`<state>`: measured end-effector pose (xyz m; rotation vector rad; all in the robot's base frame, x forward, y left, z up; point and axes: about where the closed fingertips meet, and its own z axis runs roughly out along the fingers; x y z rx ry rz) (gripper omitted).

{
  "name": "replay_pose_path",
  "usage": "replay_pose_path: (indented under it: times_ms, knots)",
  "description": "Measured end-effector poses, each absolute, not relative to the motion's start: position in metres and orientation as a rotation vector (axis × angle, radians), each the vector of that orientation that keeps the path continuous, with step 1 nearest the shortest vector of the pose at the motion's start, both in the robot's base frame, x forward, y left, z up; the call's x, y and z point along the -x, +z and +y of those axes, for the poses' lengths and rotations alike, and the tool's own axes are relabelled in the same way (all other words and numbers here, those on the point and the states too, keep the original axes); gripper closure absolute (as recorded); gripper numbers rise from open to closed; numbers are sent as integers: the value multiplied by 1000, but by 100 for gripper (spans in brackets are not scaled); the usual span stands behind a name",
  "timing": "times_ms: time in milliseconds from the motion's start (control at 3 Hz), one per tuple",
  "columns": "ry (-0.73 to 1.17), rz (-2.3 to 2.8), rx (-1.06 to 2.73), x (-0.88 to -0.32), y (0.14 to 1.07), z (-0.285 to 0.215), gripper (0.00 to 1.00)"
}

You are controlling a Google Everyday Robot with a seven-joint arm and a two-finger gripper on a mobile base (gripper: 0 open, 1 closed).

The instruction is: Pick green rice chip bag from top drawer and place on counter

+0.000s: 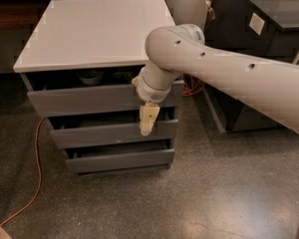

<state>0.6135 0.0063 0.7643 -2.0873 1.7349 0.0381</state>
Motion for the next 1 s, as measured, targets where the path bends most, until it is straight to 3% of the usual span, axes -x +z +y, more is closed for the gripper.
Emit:
replay_pose_path:
  times_ms: [1000]
  knots:
    - [26,1659,2078,-674,727,-32,0]
